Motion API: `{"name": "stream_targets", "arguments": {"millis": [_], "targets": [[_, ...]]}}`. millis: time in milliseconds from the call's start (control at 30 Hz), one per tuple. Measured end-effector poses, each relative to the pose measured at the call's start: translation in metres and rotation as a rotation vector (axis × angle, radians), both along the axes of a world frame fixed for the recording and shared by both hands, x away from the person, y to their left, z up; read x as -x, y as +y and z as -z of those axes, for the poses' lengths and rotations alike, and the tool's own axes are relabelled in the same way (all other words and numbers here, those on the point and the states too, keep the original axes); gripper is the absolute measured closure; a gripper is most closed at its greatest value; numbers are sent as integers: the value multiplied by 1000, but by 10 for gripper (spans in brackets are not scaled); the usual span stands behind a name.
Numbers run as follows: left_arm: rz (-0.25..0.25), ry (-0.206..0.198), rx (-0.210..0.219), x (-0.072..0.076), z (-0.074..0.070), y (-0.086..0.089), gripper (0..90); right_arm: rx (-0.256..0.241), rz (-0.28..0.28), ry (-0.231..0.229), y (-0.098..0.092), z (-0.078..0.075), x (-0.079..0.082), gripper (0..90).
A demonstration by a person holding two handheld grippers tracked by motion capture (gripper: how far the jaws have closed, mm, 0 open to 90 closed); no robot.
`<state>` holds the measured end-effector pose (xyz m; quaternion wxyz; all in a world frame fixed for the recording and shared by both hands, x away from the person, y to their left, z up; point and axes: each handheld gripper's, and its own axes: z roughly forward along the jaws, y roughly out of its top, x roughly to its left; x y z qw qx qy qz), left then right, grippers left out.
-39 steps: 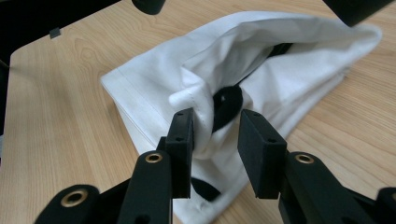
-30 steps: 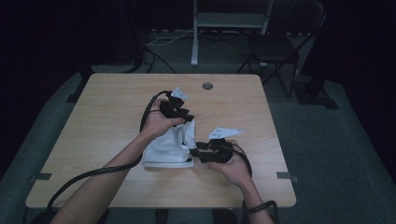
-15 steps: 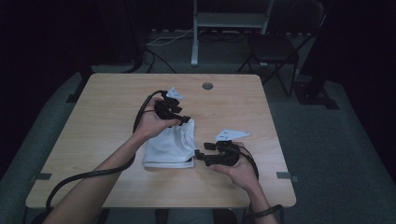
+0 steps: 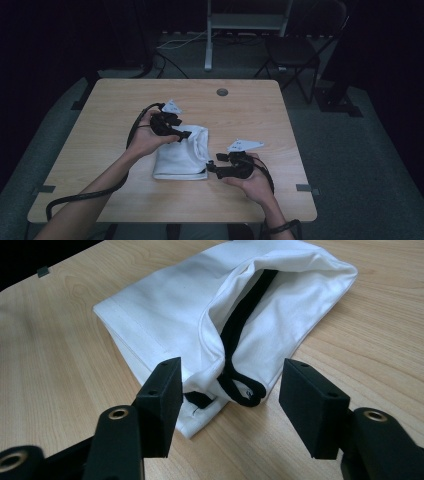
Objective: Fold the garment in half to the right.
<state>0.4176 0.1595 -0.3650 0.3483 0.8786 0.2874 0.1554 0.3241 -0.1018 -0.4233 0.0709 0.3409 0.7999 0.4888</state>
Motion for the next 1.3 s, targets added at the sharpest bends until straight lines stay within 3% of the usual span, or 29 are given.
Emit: {"name": "stream_targets", "arguments": {"millis": [233,500,867,1067,1300], "targets": [[19,-23,8,14,5,8,328,-4,5,-3,3,0,1,403],[27,-23,12,25,20,12,328,14,-12,-15,10,2,3,463],[43,-36,45,23,28,-2,329,69,-64,-4,17,7,6,562],[45,-32,64,21,31,-8,328,86,-60,-9,14,7,8,539],[54,-30,61,18,39,-20,329,59,-29,-12,8,1,6,502]]}}
